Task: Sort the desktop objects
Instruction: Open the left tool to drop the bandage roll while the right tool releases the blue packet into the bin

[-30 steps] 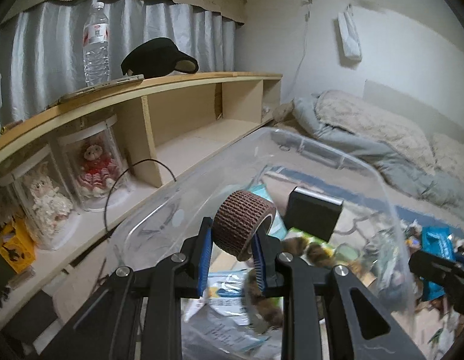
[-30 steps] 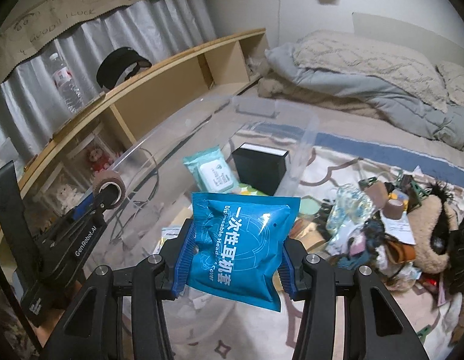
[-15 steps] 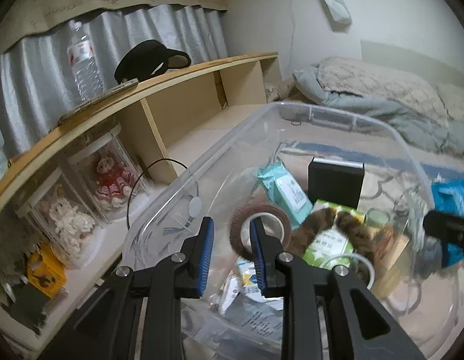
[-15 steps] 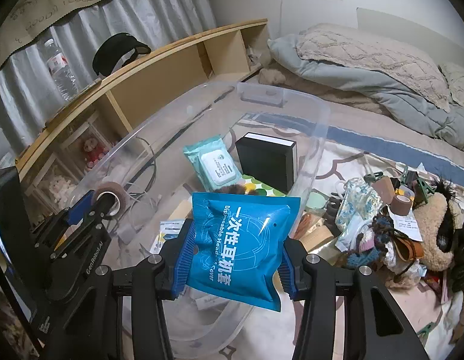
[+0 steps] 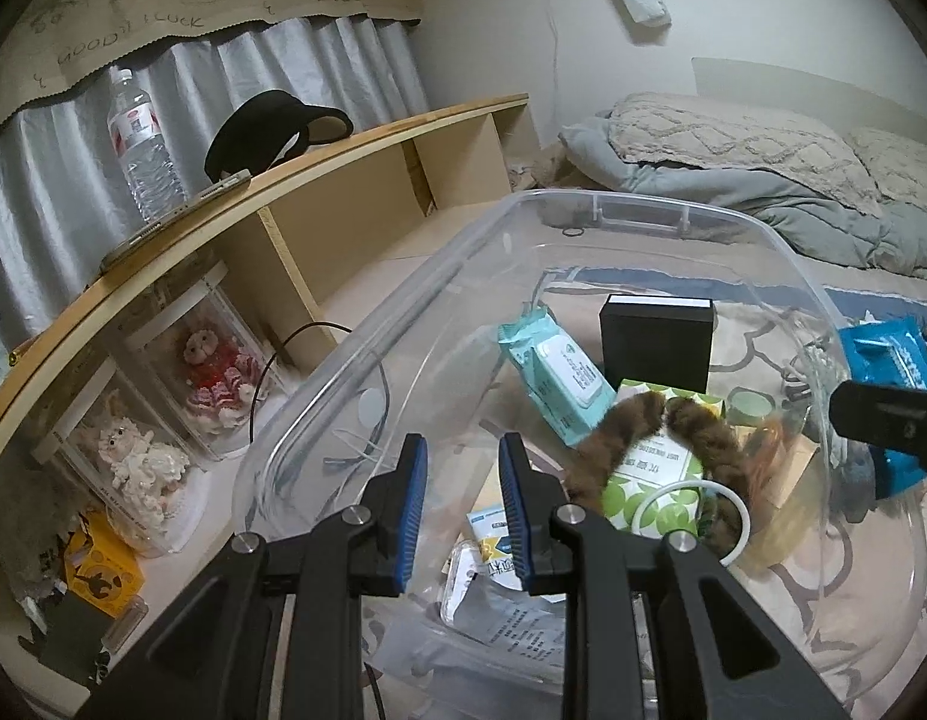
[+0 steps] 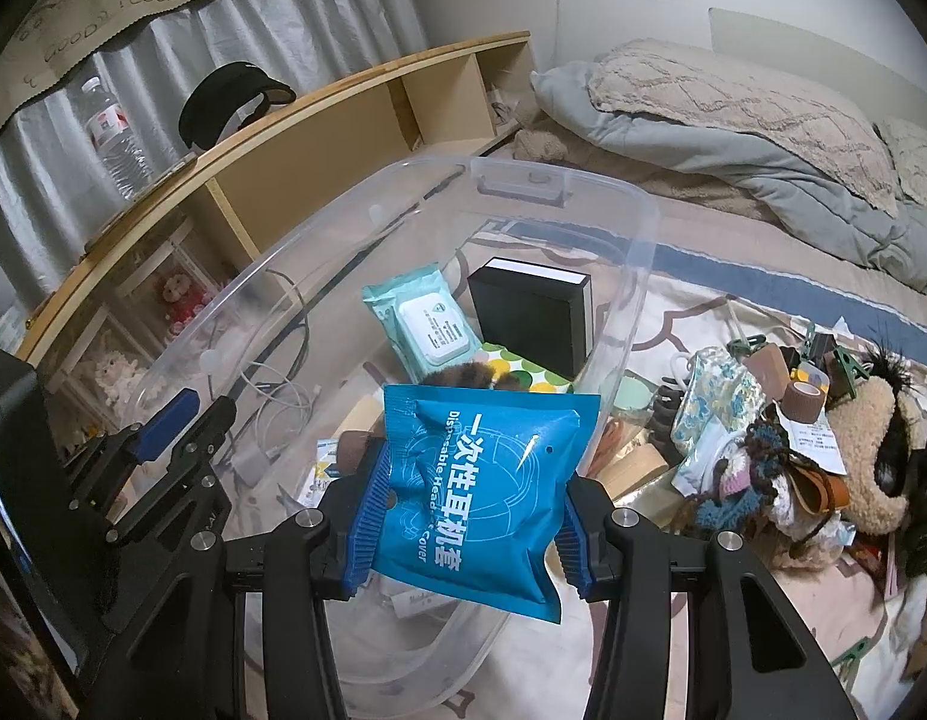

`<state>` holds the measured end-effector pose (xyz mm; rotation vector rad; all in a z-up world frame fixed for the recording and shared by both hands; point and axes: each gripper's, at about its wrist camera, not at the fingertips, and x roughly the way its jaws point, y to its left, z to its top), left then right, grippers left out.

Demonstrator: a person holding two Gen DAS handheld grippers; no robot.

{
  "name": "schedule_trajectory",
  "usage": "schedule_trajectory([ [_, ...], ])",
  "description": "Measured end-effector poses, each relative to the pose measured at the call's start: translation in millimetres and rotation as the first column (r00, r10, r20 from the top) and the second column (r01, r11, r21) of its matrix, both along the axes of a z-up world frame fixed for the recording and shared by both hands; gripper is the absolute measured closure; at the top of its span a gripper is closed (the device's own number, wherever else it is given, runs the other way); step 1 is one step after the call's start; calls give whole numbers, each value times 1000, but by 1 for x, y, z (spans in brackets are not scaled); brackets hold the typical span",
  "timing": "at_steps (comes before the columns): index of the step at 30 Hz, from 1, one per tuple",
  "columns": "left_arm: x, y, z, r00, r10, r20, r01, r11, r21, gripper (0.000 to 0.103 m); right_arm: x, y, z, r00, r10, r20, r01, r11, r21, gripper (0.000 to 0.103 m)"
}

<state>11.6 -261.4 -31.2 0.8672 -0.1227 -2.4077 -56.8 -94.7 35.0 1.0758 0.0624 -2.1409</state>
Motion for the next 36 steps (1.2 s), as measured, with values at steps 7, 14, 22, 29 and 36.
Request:
schedule_trajectory([
  [7, 12, -11, 12, 995, 44, -84, -39, 998, 50, 78, 0, -3, 0, 1000, 7, 19, -6, 1000, -16, 53],
  [14, 33, -30, 29, 972, 128, -197, -106, 987, 118, 78, 5, -20, 1, 999, 45, 15, -45, 999, 1, 53],
  [22, 53, -47, 38, 939, 214, -268, -170, 970, 176, 78, 7, -46, 2, 996, 86, 29, -87, 996, 14, 53],
  [29, 54, -48, 36, 939, 216, -268, -170, 968, 183, 78, 13, -62, -4, 992, 123, 25, -124, 992, 27, 40],
  [36, 50, -48, 35, 944, 201, -263, -157, 971, 179, 67, 16, -57, -5, 994, 108, -16, -108, 994, 31, 22],
])
